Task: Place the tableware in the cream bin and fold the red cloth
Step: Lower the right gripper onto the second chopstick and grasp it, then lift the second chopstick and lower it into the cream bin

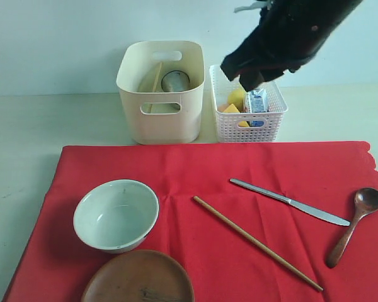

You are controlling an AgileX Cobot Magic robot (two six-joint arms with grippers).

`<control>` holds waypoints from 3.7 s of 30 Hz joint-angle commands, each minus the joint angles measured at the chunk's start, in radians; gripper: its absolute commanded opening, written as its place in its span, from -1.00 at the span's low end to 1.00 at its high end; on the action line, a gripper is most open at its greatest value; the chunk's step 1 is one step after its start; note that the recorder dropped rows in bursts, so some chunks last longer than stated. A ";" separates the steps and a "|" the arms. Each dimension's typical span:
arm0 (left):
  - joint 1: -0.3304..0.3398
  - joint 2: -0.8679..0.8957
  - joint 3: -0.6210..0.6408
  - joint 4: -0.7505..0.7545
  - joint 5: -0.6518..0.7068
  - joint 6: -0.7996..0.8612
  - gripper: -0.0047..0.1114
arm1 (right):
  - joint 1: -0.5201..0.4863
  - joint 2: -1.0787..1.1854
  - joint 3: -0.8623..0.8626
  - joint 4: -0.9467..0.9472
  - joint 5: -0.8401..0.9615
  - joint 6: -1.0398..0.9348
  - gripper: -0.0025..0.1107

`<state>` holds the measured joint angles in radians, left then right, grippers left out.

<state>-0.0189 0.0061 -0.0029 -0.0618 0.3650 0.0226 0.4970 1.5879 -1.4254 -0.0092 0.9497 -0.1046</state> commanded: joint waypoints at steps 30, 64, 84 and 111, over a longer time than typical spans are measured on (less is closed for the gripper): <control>-0.005 -0.006 0.003 0.001 -0.013 -0.001 -0.92 | 0.048 0.251 0.327 0.157 -0.070 -0.215 -0.32; -0.005 -0.006 0.003 0.001 -0.013 -0.001 -0.92 | 0.048 0.335 0.290 0.108 -0.045 -0.178 -0.96; -0.005 -0.006 0.003 0.001 -0.013 -0.001 -0.92 | 0.048 -0.064 0.278 0.204 -0.386 -0.154 -0.96; -0.005 -0.006 0.003 0.001 -0.013 -0.001 -0.92 | 0.048 0.314 0.033 0.322 -1.320 -0.154 -0.96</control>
<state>-0.0189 0.0061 -0.0029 -0.0618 0.3650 0.0226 0.5447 1.8335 -1.3243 0.3115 -0.3526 -0.2590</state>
